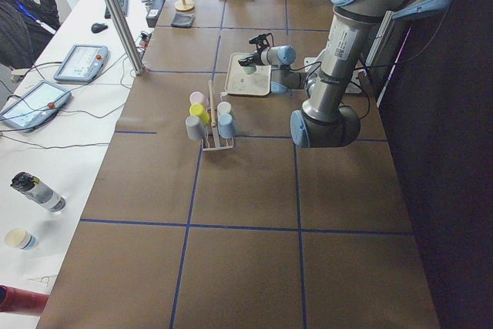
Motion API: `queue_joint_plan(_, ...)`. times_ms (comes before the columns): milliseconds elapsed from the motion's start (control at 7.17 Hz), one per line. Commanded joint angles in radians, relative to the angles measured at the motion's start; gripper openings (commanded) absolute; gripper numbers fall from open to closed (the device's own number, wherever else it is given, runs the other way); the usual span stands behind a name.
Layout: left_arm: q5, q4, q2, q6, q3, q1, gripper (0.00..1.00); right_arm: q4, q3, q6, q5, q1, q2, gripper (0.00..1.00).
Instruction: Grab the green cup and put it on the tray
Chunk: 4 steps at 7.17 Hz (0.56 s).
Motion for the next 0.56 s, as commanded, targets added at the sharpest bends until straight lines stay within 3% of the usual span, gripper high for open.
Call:
queue_joint_plan(0, 0.020, -0.001, -0.011, -0.019, 0.018, 0.007, 0.69, 0.002, 0.002, 0.001, 0.000, 0.000, 0.000, 1.00)
queue_joint_plan(139, 0.021, 0.000, -0.011, -0.019, 0.018, 0.007, 0.79, 0.002, 0.000, 0.001, 0.000, 0.000, 0.000, 1.00)
queue_joint_plan(418, 0.020, 0.000, -0.011, -0.017, 0.016, 0.006, 0.79, 0.000, 0.002, 0.001, 0.000, 0.000, 0.000, 1.00)
